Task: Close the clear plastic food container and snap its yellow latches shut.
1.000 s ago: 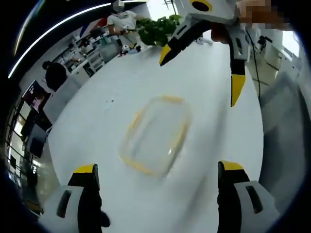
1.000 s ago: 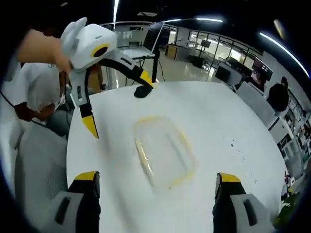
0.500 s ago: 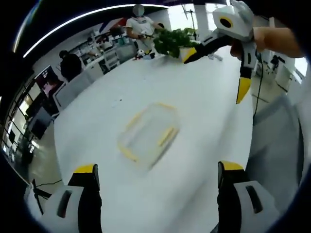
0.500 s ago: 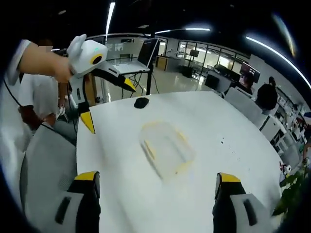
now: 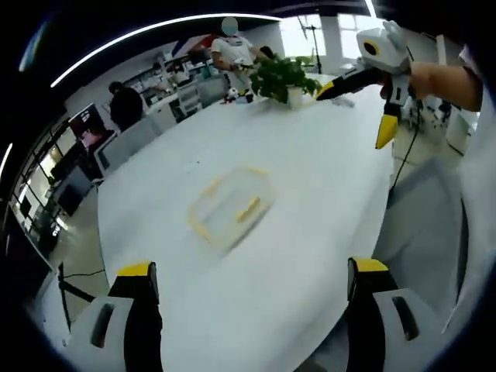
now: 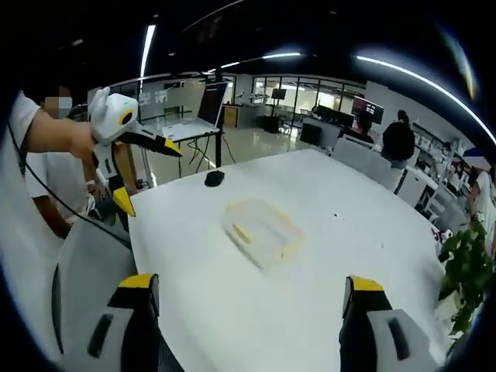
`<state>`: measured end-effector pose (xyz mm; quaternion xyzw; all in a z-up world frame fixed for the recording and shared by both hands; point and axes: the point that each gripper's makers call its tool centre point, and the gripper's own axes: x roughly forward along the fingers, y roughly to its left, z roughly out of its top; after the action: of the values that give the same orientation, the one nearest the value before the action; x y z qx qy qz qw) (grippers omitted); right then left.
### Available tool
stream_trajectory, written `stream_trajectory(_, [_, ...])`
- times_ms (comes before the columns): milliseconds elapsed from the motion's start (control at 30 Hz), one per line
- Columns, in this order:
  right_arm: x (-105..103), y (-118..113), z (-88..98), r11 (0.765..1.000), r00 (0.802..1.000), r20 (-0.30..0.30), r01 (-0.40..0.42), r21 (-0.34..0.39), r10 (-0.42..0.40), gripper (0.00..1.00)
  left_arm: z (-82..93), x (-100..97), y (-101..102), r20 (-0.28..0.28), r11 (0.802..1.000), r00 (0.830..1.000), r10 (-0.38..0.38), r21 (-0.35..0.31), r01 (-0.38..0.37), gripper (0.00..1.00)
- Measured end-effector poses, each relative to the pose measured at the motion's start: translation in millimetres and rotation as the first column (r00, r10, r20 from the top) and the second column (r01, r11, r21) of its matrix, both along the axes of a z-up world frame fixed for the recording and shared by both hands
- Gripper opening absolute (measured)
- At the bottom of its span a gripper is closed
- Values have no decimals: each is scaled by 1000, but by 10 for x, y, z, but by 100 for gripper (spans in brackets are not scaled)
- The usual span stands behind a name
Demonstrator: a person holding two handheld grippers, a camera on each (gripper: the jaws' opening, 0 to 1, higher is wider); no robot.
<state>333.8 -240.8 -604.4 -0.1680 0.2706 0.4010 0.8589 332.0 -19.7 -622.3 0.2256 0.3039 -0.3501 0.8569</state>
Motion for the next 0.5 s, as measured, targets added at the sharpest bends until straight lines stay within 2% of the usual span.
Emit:
stream_trajectory(133, [-170,-24,48,1000,1000,-7,24,20,-24,99,-2,-181,106,-22,999,999,38,-6,-39,99])
stream_trajectory(233, [-307,-60,58,999,1000,-1,29,24,-29,99,4,-316,132,-19,999,999,42,-17,-42,99])
stream_trajectory(300, [-424,-93,50,998,999,-18,41,43,-40,99,5,-390,160,-19,998,998,53,-23,-53,99])
stream_trajectory(400, [-551,-168,70,996,998,-24,67,66,-65,99,32,-511,229,-24,993,994,102,-62,-104,99])
stream_trajectory(500, [-631,-254,100,990,995,-17,101,95,-99,99,4,-609,327,-27,990,991,129,-51,-130,99])
